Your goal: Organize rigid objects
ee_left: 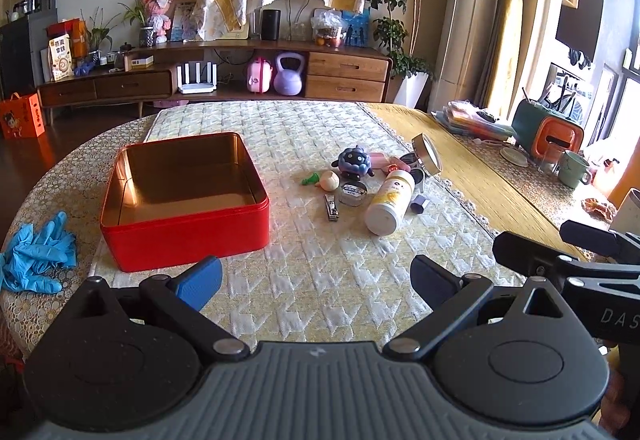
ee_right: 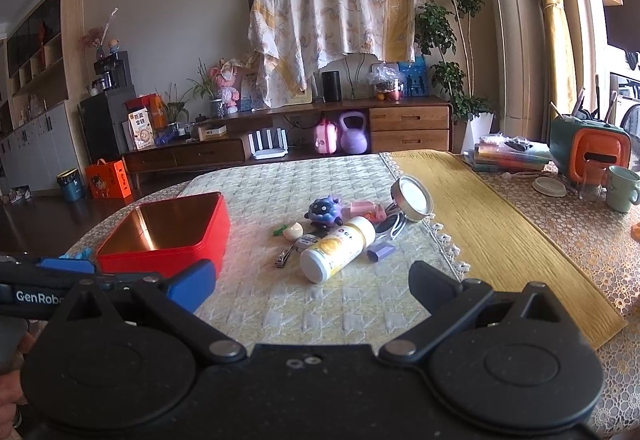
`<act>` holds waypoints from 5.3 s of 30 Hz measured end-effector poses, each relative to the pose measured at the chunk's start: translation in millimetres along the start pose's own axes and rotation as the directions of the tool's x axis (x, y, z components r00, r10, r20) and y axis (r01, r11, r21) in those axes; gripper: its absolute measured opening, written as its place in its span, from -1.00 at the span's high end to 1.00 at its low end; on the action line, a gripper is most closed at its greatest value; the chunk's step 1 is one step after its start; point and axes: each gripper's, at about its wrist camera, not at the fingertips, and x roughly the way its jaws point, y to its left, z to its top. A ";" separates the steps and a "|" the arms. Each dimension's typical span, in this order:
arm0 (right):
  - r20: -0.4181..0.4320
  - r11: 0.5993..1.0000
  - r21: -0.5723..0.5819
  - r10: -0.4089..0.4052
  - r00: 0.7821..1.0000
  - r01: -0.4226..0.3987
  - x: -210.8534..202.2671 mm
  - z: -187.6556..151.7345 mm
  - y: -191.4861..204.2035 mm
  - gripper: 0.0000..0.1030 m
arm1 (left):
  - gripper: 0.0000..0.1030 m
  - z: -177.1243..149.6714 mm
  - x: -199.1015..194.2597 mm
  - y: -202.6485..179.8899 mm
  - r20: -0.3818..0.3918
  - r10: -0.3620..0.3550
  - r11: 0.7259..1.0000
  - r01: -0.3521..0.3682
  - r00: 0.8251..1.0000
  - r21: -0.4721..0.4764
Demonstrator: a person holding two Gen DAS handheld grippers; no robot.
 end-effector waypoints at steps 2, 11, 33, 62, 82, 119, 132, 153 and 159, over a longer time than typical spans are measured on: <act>-0.008 1.000 0.003 -0.005 1.000 0.005 6.5 3.8 -8.2 -0.99 | -0.96 3.4 6.7 0.1 -0.007 -0.004 1.000 0.004 1.000 0.009; -0.068 1.000 -0.006 0.003 0.998 -0.004 55.6 19.0 -53.6 -0.99 | -0.96 24.7 50.8 -5.3 -0.017 -0.031 0.999 0.032 0.999 0.029; -0.265 0.957 -0.190 0.165 0.950 -0.219 183.1 13.8 -105.6 -0.53 | -0.95 46.9 180.3 -50.3 -0.107 -0.132 0.988 0.139 0.985 0.060; -0.259 0.934 -0.224 0.217 0.941 -0.277 207.5 11.6 -110.4 0.29 | 0.04 57.6 245.2 -60.0 -0.270 -0.191 0.976 0.211 0.944 0.046; -0.216 0.945 -0.265 0.137 0.967 -0.193 156.2 31.2 -74.2 0.30 | 0.15 53.6 184.7 -46.9 -0.199 -0.148 0.985 0.162 0.969 0.055; -0.199 0.858 -0.406 0.252 0.947 -0.314 121.4 64.9 55.8 0.29 | 0.16 119.2 68.6 93.0 0.033 -0.096 0.976 0.100 0.995 -0.195; -0.249 0.817 -0.432 0.300 0.921 -0.383 166.8 65.7 119.9 0.29 | 0.15 131.1 92.2 151.2 0.037 0.049 0.974 -0.039 0.998 -0.223; -0.398 0.804 -0.416 0.259 0.880 -0.425 258.9 35.5 161.8 0.29 | 0.15 131.0 159.4 198.9 -0.016 0.095 0.961 -0.096 0.995 -0.259; -0.419 0.805 -0.427 0.226 0.879 -0.411 269.0 33.1 164.5 0.29 | 0.15 130.4 178.9 197.5 -0.015 0.096 0.967 -0.096 0.995 -0.237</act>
